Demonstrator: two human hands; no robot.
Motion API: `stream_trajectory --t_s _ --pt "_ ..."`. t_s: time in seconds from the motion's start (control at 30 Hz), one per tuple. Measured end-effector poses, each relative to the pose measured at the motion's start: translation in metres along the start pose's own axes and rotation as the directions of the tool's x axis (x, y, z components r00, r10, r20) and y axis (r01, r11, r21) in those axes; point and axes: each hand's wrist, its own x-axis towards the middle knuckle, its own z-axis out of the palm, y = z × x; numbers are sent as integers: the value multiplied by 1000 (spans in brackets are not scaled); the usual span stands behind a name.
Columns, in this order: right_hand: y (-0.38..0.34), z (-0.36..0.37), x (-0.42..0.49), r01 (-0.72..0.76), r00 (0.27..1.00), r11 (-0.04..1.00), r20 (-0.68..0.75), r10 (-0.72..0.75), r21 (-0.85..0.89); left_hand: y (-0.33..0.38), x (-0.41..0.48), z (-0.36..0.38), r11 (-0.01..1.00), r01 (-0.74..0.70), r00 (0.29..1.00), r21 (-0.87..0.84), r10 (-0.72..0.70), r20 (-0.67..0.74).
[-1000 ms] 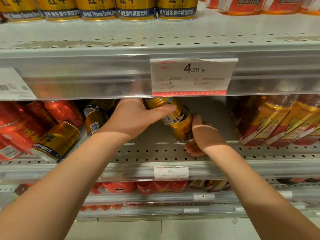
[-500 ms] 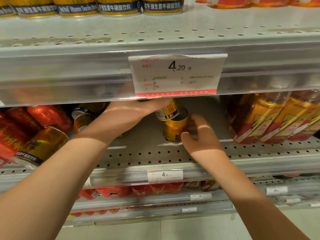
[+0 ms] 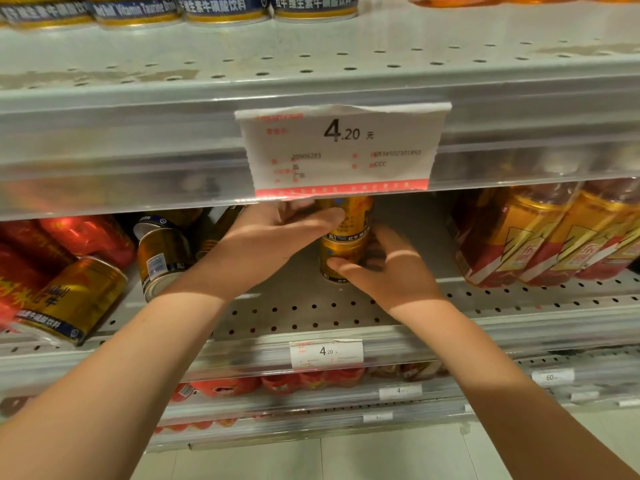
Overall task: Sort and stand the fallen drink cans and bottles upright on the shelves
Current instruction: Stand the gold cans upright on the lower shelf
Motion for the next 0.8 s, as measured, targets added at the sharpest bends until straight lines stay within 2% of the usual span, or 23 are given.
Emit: stream_trajectory --t_s 0.13,0.2,0.3,0.47,0.6,0.73,0.8 --pt "5 -2 3 10 1000 990 24 -13 137 -7 4 -6 998 -23 999 52 25 -38" --pt "7 -1 4 26 999 988 26 -31 151 -11 6 -6 997 -25 1000 77 26 -15" --pt "11 1 5 36 998 984 37 -43 173 -16 11 2 999 3 999 34 -1 -53" --pt "13 0 9 47 997 983 58 -58 179 -25 13 9 997 -83 989 -8 81 -122" --pt "14 -5 14 81 994 989 60 -89 125 -32 9 8 991 -130 984 -32 125 -128" --pt "16 -10 19 113 978 994 175 -110 -10 -37 5 12 985 -157 976 -76 143 -162" --pt "20 -8 19 127 980 992 156 -126 6 -40 2 16 980 -187 963 -69 169 -210"
